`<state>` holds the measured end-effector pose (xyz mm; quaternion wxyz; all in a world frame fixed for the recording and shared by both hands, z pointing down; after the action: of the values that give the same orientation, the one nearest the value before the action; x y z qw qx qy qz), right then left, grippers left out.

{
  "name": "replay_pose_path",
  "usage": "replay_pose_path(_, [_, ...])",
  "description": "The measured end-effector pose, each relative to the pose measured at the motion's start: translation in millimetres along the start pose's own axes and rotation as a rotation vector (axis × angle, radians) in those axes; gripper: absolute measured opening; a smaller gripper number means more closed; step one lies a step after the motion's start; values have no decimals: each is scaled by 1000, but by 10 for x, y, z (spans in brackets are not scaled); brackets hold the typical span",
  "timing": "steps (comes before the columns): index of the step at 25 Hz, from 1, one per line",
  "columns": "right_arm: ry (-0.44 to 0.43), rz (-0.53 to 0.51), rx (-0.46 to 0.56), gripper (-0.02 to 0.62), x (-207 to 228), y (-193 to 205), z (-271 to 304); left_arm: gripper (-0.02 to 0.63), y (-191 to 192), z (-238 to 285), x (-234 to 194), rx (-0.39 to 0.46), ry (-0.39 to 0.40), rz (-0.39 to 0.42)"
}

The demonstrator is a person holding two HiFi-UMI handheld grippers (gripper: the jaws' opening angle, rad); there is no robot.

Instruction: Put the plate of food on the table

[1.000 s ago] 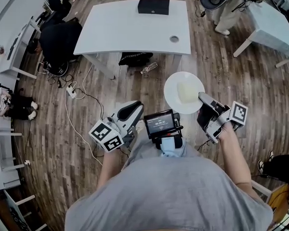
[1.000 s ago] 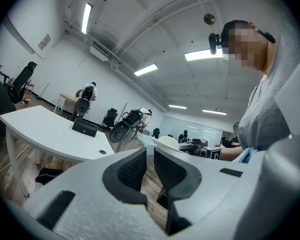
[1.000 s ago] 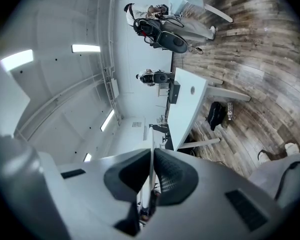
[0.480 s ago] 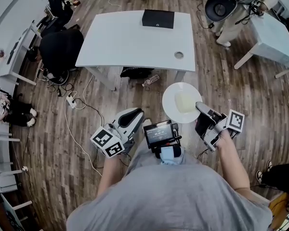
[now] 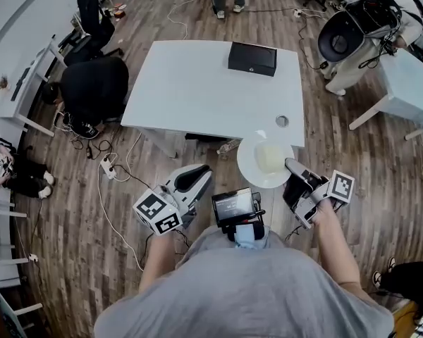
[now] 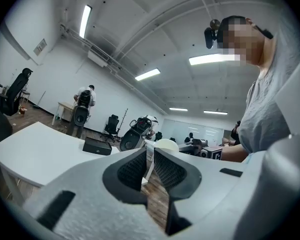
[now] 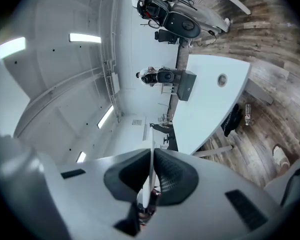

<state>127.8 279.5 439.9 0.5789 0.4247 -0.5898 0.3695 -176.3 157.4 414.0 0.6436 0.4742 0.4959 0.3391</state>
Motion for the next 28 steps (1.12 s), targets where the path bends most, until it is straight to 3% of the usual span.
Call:
replay_pose_path(11, [-5,13,-42,37,132,-282,1086,44,-258,91,-812,15,-46,-17])
replay_pose_path(16, [-5,0,-98,37,218,-540,1591,44,-303,191,-1069,25,-108,-46])
replay_pose_path(28, [-29,-15,-271,37,598,-1353,2659,44,-740,831,-1663,67,-255,-21])
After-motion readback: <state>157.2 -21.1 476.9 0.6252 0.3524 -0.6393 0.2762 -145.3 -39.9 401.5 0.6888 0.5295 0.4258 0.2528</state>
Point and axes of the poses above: the fingertips, and each gripper's own axes: z forward along the fingers, x to its right, y out of its underside, the point moved 8 cm from there along -z, backward along the fingers, and after that the axes turned 6 degrees about -y, right-handed, at the moved point
